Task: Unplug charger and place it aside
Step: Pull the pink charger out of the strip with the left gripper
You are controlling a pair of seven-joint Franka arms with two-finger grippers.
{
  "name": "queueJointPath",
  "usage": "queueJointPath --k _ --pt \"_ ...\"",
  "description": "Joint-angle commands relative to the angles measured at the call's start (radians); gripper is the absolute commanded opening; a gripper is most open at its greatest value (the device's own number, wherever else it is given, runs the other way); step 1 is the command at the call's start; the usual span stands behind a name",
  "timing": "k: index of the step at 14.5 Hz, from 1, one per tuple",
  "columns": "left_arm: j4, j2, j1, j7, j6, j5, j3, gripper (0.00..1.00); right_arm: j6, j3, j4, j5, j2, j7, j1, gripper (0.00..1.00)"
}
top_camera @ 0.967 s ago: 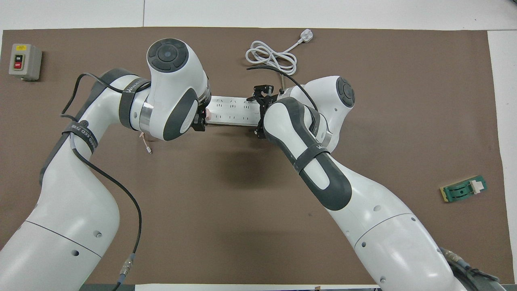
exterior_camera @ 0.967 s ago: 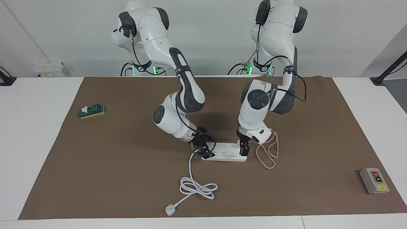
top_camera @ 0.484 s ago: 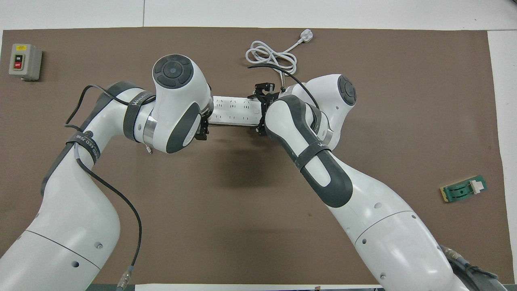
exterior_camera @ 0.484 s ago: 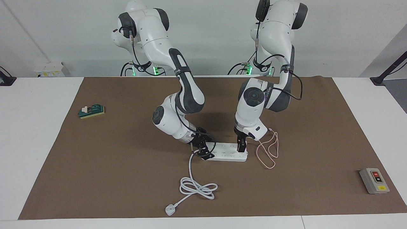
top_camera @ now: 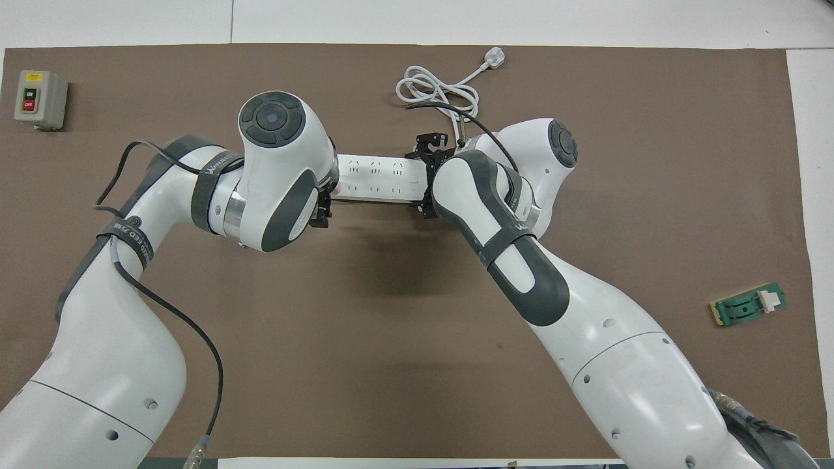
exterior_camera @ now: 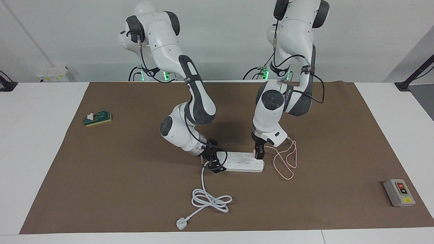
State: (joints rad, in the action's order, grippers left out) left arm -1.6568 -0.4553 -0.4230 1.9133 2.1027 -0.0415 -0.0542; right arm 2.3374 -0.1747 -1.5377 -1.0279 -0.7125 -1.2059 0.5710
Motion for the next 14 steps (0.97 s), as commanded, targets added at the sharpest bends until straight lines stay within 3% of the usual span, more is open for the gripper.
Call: queueJointPath --k 1,5,6,7,8,11,12,14 --pt "-0.034 0.018 0.0 0.0 0.022 -0.02 0.005 0.91 0.048 0.007 0.045 -0.003 -0.045 0.034 -0.005 1.0" --pt "-0.032 0.014 0.0 -0.002 0.022 -0.02 0.005 0.82 0.056 0.009 0.045 -0.009 -0.047 0.029 -0.002 1.0" --pt "-0.032 0.012 0.0 -0.002 0.022 -0.02 0.005 0.8 0.062 0.009 0.045 -0.009 -0.047 0.029 0.0 0.96" --pt "-0.031 0.01 0.001 -0.002 0.022 -0.02 0.005 0.78 0.063 0.009 0.045 -0.006 -0.045 0.028 0.0 0.42" --pt "-0.031 0.01 0.001 -0.004 0.022 -0.02 0.005 0.77 0.062 0.009 0.048 -0.009 -0.047 0.025 -0.002 0.0" --pt "-0.026 0.004 0.001 -0.004 0.02 -0.02 0.004 0.68 0.054 0.017 0.051 -0.04 -0.045 0.023 -0.006 0.0" --pt "-0.021 0.003 0.0 -0.004 0.017 -0.02 0.005 0.6 0.056 0.017 0.051 -0.04 -0.045 0.023 -0.006 0.0" --pt "0.0 -0.011 0.0 -0.002 0.01 -0.02 0.005 0.16 0.056 0.017 0.051 -0.041 -0.047 0.023 -0.006 0.0"
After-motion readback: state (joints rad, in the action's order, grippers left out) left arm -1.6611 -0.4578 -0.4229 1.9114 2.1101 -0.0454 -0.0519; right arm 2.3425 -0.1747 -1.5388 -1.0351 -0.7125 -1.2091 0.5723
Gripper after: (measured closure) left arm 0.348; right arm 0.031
